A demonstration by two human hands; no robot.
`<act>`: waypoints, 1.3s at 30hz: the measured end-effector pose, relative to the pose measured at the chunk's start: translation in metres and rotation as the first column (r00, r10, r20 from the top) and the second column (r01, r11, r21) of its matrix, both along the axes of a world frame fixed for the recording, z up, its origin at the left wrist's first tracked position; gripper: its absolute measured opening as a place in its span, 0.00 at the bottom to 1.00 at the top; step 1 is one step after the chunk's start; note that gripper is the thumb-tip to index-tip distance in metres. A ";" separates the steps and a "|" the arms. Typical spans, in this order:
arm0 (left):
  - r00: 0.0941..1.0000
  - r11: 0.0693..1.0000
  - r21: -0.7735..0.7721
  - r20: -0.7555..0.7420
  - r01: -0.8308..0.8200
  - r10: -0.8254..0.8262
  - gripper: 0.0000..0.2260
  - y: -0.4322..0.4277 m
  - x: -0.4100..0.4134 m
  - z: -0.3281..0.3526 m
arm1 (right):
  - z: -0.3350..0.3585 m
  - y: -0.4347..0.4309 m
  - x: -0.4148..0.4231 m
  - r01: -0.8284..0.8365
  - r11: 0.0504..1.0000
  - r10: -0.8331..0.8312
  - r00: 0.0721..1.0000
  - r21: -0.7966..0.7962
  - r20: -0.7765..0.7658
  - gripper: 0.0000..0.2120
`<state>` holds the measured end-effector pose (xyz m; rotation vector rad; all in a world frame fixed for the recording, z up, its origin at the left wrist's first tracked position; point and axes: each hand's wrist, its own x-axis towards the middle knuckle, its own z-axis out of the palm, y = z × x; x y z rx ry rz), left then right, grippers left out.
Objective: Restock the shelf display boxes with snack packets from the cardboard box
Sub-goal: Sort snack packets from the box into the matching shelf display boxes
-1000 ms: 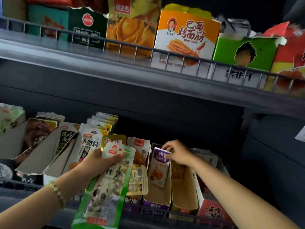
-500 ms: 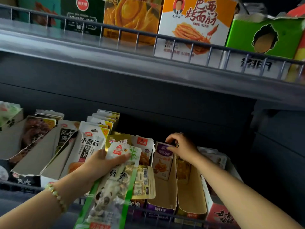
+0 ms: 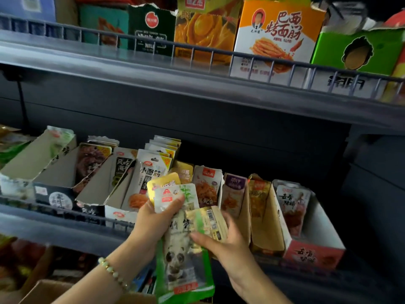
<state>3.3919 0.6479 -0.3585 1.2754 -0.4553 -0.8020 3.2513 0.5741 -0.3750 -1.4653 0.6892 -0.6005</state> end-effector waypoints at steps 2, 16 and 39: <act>1.000 1.000 0.012 -0.001 0.004 -0.004 0.13 0.016 -0.002 -0.003 | 0.000 0.011 0.000 0.022 1.000 -0.022 1.000 -0.013 -0.020 0.26; 0.996 0.996 -0.001 -0.032 0.088 -0.088 0.22 0.124 -0.012 -0.018 | 0.007 0.091 0.009 -0.112 0.982 0.099 0.991 -0.151 -0.090 0.19; 0.981 0.998 0.068 0.194 0.016 -0.029 0.18 0.208 0.101 -0.001 | 0.058 0.117 0.144 -0.369 0.929 0.359 0.912 -0.014 -0.199 0.07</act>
